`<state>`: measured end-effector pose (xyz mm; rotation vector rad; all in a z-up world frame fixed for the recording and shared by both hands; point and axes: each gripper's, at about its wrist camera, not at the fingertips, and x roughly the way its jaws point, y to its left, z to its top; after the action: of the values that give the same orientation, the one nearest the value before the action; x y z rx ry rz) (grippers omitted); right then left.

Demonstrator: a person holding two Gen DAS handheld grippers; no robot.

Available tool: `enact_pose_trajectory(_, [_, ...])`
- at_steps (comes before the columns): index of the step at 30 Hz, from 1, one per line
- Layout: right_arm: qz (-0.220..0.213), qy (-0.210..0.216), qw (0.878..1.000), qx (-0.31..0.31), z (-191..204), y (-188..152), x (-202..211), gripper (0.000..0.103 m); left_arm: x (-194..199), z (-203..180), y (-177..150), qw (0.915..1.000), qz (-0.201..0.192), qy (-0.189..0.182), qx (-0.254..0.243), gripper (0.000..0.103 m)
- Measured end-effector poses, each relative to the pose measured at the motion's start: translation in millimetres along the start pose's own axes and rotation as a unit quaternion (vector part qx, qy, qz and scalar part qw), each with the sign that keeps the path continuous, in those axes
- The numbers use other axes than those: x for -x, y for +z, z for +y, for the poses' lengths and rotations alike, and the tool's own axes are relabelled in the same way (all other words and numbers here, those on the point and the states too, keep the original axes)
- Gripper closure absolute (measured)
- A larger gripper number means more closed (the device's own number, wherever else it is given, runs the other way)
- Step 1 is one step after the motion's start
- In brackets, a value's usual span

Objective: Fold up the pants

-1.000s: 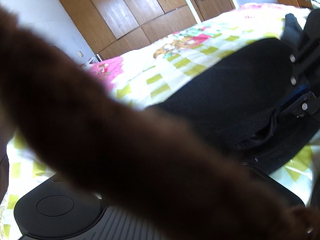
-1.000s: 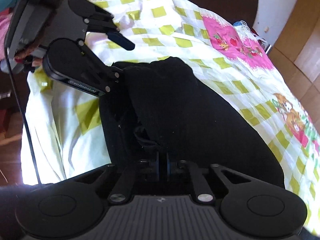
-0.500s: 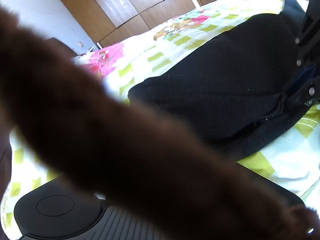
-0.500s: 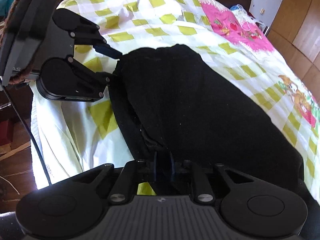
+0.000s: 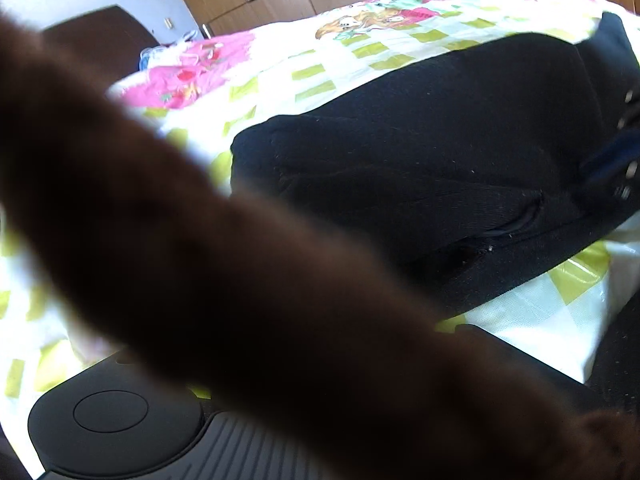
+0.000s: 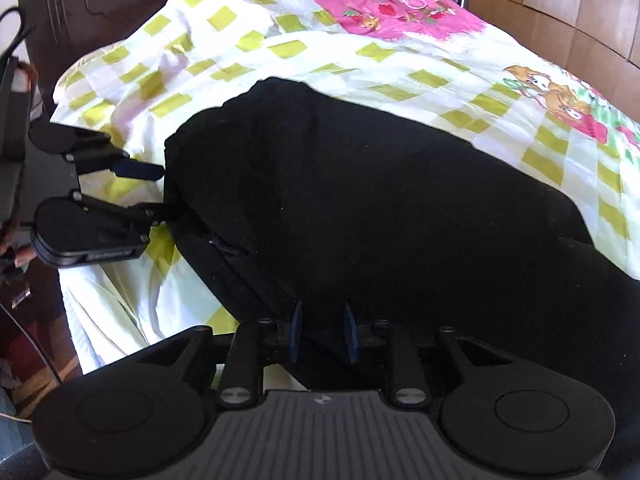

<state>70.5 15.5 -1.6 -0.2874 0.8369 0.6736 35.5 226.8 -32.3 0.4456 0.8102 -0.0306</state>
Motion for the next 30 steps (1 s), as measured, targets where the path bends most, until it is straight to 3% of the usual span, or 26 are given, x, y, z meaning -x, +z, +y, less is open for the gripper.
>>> enact_pose_trajectory(3, [-0.031,-0.022,0.999,-0.022,-28.2,-2.6,27.5,0.066,13.3,4.6,12.6,0.9998,-0.009,-0.001,0.017,0.06])
enact_pose_trajectory(7, [-0.041,-0.07,0.994,-0.073,-85.6,-17.1,58.3,0.066,39.5,-7.3,38.5,0.9985,-0.052,0.015,-0.006,0.061])
enact_pose_trajectory(10, [-0.04,-0.118,0.983,-0.138,-138.2,-38.3,74.9,0.064,52.1,-39.0,63.1,0.9955,-0.087,-0.031,-0.021,0.058])
enact_pose_trajectory(14, [-0.035,-0.168,0.954,-0.245,-211.5,-69.6,85.9,0.062,46.8,-107.4,96.3,0.9839,-0.119,-0.116,-0.065,0.055])
enact_pose_trajectory(19, [-0.054,-0.18,0.905,-0.381,-297.4,-102.3,95.8,0.056,31.5,-182.2,134.4,0.9649,-0.144,-0.197,-0.096,0.052])
enact_pose_trajectory(24, [-0.098,-0.162,0.873,-0.449,-347.7,-114.8,91.4,0.056,11.6,-223.8,155.8,0.9566,-0.146,-0.223,-0.118,0.05])
enact_pose_trajectory(29, [-0.139,-0.15,0.844,-0.497,-379.2,-110.6,77.1,0.056,3.2,-236.0,163.1,0.9567,-0.139,-0.225,-0.123,0.047])
enact_pose_trajectory(30, [-0.141,-0.152,0.839,-0.503,-384.2,-109.3,75.3,0.062,2.1,-236.4,165.2,0.957,-0.137,-0.226,-0.12,0.046])
